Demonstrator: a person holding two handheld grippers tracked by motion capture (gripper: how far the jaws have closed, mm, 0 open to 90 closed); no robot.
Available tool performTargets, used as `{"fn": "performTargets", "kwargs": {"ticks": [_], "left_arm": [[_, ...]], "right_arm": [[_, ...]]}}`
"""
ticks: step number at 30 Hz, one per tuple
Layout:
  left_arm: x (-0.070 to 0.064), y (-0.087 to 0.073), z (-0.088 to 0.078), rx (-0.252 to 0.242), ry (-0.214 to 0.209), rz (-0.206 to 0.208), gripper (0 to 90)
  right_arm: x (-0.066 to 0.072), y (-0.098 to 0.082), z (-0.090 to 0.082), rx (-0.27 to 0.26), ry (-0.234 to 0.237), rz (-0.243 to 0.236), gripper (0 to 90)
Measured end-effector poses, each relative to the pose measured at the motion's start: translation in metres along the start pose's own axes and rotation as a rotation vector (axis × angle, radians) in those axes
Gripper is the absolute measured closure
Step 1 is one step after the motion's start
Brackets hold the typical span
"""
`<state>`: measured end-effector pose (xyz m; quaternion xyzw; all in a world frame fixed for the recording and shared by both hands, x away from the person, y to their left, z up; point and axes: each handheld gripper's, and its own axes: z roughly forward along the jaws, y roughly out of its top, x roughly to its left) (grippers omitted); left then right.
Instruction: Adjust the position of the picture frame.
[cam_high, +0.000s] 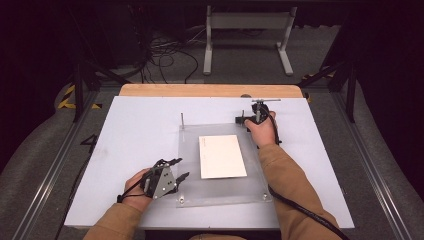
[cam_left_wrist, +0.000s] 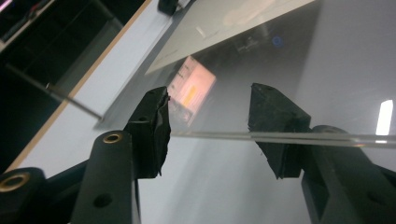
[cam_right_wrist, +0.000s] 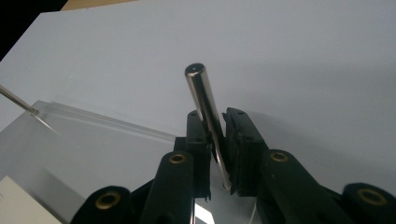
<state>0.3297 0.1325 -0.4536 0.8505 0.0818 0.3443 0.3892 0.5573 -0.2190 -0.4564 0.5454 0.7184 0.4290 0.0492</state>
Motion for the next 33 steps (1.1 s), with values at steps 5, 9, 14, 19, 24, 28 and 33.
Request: {"fn": "performTargets", "kwargs": {"ticks": [5, 9, 14, 19, 24, 28, 33], "left_arm": [[0.004, -0.001, -0.001, -0.023, 0.011, -0.019, 51.7], [0.0, 0.002, 0.0, -0.021, 0.001, -0.001, 54.3], [0.0, 0.003, -0.001, -0.018, 0.003, -0.006, 54.7], [0.006, 0.001, -0.002, -0.019, 0.01, -0.043, 54.7], [0.008, 0.001, -0.002, -0.021, 0.011, -0.051, 54.6], [0.01, 0.001, -0.003, -0.022, 0.008, -0.061, 54.5], [0.01, 0.001, -0.003, -0.021, 0.006, -0.062, 54.5]], "right_arm": [[0.001, 0.0, 0.0, -0.002, -0.015, 0.024, 79.5], [0.0, -0.001, 0.0, -0.01, 0.006, -0.002, 79.0], [-0.007, -0.007, -0.006, -0.043, 0.052, -0.045, 77.1], [-0.012, -0.012, -0.022, -0.048, 0.055, -0.106, 69.3], [-0.018, -0.025, -0.057, -0.118, 0.107, -0.173, 59.3], [-0.016, -0.035, -0.085, -0.165, 0.147, -0.226, 54.9], [-0.007, -0.045, -0.114, -0.206, 0.159, -0.336, 48.9]]}}
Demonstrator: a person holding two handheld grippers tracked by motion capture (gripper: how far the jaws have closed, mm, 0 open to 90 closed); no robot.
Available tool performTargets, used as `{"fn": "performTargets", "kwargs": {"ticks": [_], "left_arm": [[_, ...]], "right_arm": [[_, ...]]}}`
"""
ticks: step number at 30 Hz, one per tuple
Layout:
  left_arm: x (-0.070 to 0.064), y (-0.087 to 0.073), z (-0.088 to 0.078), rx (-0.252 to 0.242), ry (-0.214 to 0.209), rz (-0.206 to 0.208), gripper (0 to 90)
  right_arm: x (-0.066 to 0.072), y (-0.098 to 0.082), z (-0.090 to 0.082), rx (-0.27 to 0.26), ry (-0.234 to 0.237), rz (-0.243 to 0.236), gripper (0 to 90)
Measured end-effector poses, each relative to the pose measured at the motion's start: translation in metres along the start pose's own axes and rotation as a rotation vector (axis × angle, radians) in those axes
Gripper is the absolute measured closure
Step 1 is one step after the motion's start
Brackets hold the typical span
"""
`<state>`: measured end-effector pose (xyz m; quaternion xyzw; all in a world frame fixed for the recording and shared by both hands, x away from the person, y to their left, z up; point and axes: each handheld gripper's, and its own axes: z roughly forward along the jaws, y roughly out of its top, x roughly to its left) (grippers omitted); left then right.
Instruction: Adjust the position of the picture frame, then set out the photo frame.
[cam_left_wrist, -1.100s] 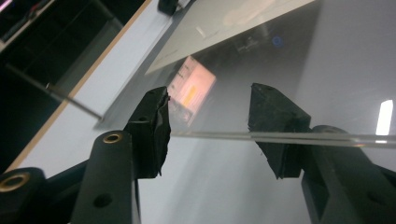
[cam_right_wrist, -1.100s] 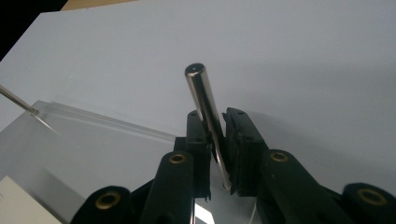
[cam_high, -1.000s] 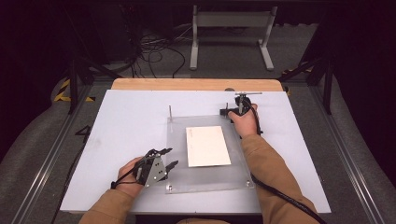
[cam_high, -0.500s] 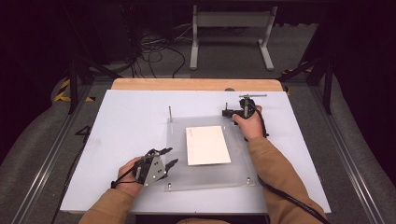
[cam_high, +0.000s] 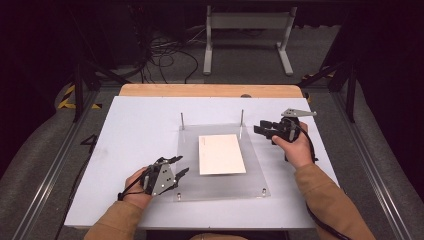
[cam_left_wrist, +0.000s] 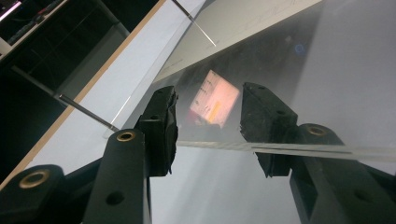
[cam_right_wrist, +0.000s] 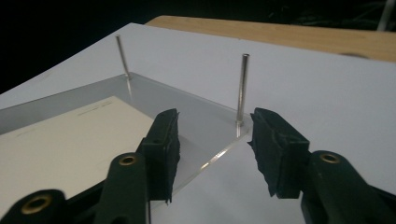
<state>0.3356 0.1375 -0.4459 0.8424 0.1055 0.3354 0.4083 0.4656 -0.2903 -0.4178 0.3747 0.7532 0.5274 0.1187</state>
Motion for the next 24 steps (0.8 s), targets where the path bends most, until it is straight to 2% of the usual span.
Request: {"fn": "performTargets", "kwargs": {"ticks": [3, 5, 7, 9, 11, 14, 17, 18, 20, 24], "left_arm": [[0.001, 0.0, 0.0, -0.002, 0.0, -0.007, 54.5], [0.002, 0.0, 0.0, 0.001, 0.006, -0.005, 54.5], [0.002, 0.0, -0.001, 0.007, 0.007, -0.012, 54.4], [0.003, 0.0, -0.001, 0.002, 0.004, -0.01, 54.5], [0.005, 0.0, -0.001, 0.002, 0.008, -0.028, 54.5], [0.008, -0.001, -0.001, -0.005, 0.008, -0.034, 54.6], [0.01, -0.001, -0.002, -0.006, 0.016, -0.051, 54.6], [0.011, -0.001, -0.002, -0.005, 0.015, -0.049, 54.6], [0.012, -0.001, -0.002, -0.01, 0.016, -0.057, 54.7], [0.014, 0.0, -0.002, -0.023, 0.013, -0.071, 54.7]], "right_arm": [[0.012, -0.001, -0.019, -0.004, 0.009, -0.097, 45.6], [0.019, -0.004, -0.028, 0.001, 0.014, -0.145, 43.8], [0.025, -0.008, -0.037, 0.008, 0.025, -0.187, 42.6], [0.028, -0.01, -0.041, 0.013, 0.027, -0.204, 42.7], [0.034, -0.015, -0.048, 0.016, 0.037, -0.251, 42.4], [0.039, -0.022, -0.054, 0.01, 0.037, -0.291, 42.7], [0.044, -0.029, -0.06, 0.013, -0.004, -0.375, 42.5], [0.046, -0.031, -0.062, 0.006, -0.009, -0.389, 42.2], [0.049, -0.037, -0.064, 0.002, 0.0, -0.417, 40.9], [0.059, -0.047, -0.06, 0.058, 0.009, -0.524, 38.6]]}}
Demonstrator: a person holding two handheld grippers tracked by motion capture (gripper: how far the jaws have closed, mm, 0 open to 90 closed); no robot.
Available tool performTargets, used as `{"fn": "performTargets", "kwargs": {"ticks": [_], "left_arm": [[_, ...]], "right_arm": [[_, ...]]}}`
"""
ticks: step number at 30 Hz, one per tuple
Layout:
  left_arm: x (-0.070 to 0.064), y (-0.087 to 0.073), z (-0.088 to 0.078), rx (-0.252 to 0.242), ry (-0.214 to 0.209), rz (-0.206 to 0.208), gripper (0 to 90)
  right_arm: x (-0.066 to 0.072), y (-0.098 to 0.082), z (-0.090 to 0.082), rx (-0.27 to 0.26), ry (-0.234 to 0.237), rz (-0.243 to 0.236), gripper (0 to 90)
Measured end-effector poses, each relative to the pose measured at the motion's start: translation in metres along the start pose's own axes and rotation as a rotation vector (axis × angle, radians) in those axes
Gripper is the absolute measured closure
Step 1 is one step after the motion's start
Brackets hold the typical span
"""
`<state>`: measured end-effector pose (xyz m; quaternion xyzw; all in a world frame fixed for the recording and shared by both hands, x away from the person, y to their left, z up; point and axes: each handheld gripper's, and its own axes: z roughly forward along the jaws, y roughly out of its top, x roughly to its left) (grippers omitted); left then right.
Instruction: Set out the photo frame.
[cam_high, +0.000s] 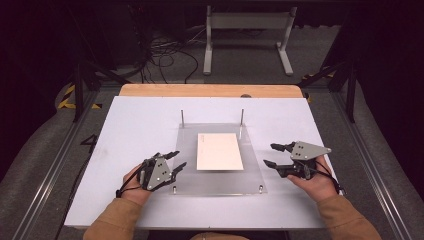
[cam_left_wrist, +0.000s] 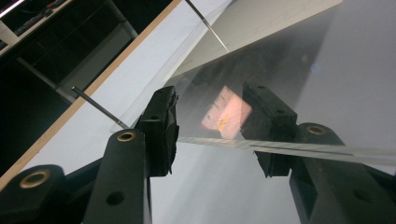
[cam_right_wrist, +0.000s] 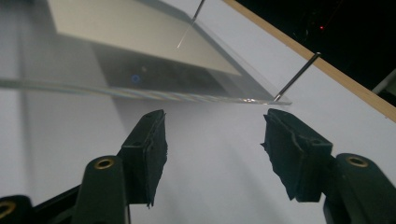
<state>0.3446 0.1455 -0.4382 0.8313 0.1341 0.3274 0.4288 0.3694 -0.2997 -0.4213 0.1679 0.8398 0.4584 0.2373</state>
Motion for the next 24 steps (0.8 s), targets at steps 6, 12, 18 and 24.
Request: {"fn": "performTargets", "kwargs": {"ticks": [6, 12, 18, 24], "left_arm": [[0.001, 0.0, 0.0, -0.001, -0.001, -0.009, 54.7], [0.004, -0.001, 0.0, -0.003, -0.003, -0.022, 54.5], [0.003, -0.001, 0.0, 0.002, 0.0, -0.02, 54.3], [0.003, -0.001, 0.0, -0.001, -0.004, -0.021, 53.9]], "right_arm": [[0.009, -0.002, 0.012, 0.029, -0.003, -0.068, 35.8], [0.018, 0.004, 0.023, -0.028, 0.003, -0.133, 31.7], [0.025, 0.012, 0.028, -0.093, 0.021, -0.164, 23.1], [0.029, 0.018, 0.036, -0.106, 0.025, -0.224, 29.0]]}}
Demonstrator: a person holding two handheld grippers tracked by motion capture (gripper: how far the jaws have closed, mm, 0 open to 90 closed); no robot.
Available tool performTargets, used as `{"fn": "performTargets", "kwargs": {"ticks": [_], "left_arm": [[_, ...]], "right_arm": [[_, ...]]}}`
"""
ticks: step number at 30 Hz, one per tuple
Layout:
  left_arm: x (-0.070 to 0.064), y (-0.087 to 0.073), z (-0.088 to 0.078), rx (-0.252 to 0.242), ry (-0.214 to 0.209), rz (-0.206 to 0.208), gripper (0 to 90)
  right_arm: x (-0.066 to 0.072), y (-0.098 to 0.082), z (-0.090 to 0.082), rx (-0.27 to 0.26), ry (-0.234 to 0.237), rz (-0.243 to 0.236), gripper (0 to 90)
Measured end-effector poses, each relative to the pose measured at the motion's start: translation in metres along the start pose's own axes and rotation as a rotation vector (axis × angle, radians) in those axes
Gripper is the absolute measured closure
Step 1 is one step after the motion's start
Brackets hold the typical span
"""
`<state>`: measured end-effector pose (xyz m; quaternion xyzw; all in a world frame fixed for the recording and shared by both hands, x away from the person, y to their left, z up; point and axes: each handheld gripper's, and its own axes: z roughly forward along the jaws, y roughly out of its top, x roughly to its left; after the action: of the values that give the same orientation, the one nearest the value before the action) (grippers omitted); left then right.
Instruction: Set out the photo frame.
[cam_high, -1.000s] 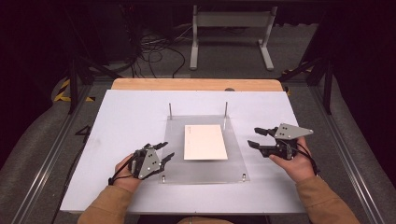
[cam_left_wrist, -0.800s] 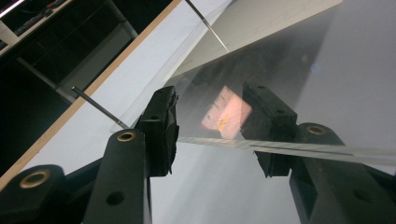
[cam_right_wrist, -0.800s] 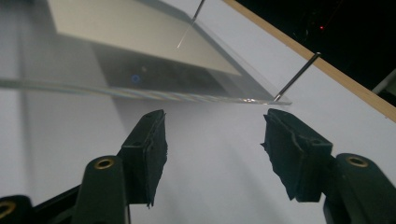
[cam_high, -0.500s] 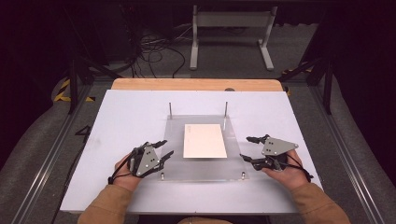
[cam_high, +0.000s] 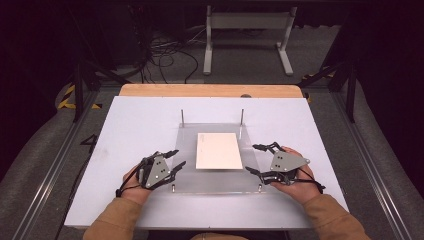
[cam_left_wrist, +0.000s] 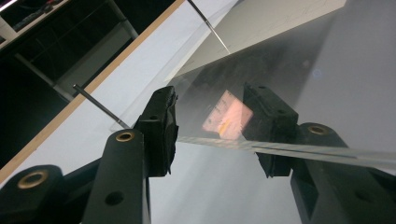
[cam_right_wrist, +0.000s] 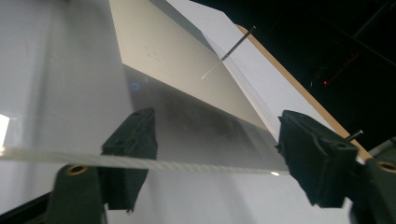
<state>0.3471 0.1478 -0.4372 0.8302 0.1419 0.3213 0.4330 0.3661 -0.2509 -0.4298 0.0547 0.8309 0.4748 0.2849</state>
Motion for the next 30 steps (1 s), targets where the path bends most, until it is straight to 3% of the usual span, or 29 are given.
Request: {"fn": "performTargets", "kwargs": {"ticks": [5, 7, 8, 10, 14, 25, 30], "left_arm": [[0.003, 0.0, 0.0, -0.011, -0.009, -0.023, 54.0], [0.003, 0.0, 0.001, -0.016, -0.009, -0.026, 54.3], [0.003, 0.001, 0.001, -0.021, -0.013, -0.028, 54.6], [0.003, 0.002, 0.002, -0.023, -0.016, -0.029, 54.8], [0.008, 0.008, 0.001, -0.038, -0.024, -0.056, 56.5], [0.009, 0.016, 0.001, -0.029, 0.003, -0.057, 59.4], [0.005, 0.015, 0.003, -0.038, 0.047, 0.007, 62.7]], "right_arm": [[-0.001, 0.004, 0.006, -0.007, 0.005, -0.029, 38.2], [-0.001, 0.004, 0.007, -0.006, 0.009, -0.023, 42.1], [-0.001, 0.004, 0.007, -0.006, 0.019, 0.008, 52.9], [-0.001, 0.004, 0.007, -0.009, 0.018, 0.019, 53.5], [-0.002, 0.011, 0.006, -0.006, -0.024, -0.011, 61.5], [-0.007, 0.017, 0.004, -0.029, -0.048, 0.022, 64.3], [-0.008, 0.021, 0.004, -0.012, -0.055, 0.021, 64.8]]}}
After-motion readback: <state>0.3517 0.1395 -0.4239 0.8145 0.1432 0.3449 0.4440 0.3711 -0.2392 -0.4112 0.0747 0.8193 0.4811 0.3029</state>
